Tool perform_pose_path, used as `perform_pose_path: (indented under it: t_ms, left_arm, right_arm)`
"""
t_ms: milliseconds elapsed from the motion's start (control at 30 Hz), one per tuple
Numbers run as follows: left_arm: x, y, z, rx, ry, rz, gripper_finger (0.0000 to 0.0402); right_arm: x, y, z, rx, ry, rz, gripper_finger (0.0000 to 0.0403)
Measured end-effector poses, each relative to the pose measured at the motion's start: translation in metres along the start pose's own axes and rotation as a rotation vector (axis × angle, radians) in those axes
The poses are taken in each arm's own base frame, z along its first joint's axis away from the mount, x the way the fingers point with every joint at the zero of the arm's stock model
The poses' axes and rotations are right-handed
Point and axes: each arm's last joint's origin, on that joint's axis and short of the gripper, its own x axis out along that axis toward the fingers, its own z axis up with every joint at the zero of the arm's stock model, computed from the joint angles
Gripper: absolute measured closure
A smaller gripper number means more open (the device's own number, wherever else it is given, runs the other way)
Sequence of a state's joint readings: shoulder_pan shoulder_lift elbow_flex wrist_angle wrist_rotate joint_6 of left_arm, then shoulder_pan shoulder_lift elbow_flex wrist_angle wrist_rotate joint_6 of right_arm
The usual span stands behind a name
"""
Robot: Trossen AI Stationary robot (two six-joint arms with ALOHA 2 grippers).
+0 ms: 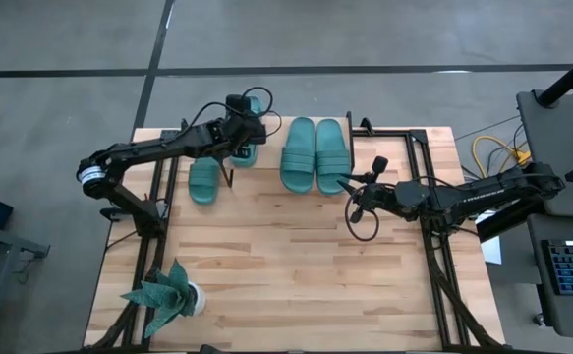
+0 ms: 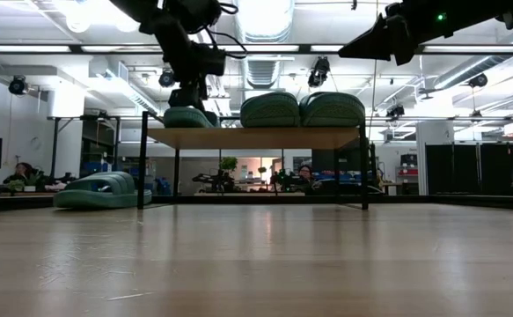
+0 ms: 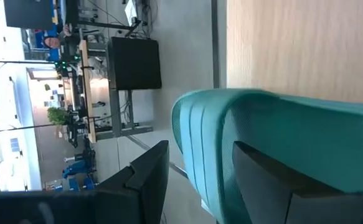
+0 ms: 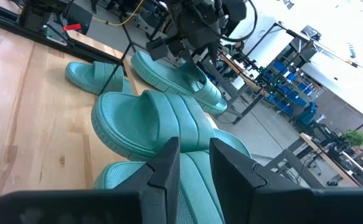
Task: Pick and place slides into the shelf
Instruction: Put the green slide on the shelf
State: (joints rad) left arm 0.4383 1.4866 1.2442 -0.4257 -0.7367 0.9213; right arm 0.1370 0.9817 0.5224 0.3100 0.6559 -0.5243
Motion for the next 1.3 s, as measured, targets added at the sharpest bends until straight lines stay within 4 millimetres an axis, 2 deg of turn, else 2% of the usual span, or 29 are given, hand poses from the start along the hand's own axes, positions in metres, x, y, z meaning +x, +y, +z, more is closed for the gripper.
perform_pose_path:
  t_ms: [300,533,700,1033,1300]
  left_arm:
    - [-0.013,0.001,0.003,0.007,-0.016,-0.020,0.0240]
    - [-0.031,0.002,0.002,-0.008,-0.052,-0.025,0.0239]
    - [-0.055,-0.001,-0.001,-0.027,-0.085,-0.052,0.0239]
    - [-0.119,-0.006,-0.017,-0.125,-0.217,-0.109,0.0239]
    - [-0.139,-0.004,-0.041,-0.244,-0.201,-0.163,0.0239]
  right_arm:
    - [0.000,0.000,-0.001,-0.002,0.001,0.001,0.0333]
    - [0.000,0.000,-0.001,-0.002,0.001,0.001,0.0330]
    - [0.000,0.000,-0.001,-0.001,0.001,0.000,0.0325]
    - [0.000,0.000,-0.001,-0.002,0.002,0.001,0.0334]
    - [0.000,0.001,-0.002,-0.006,0.003,0.002,0.0325]
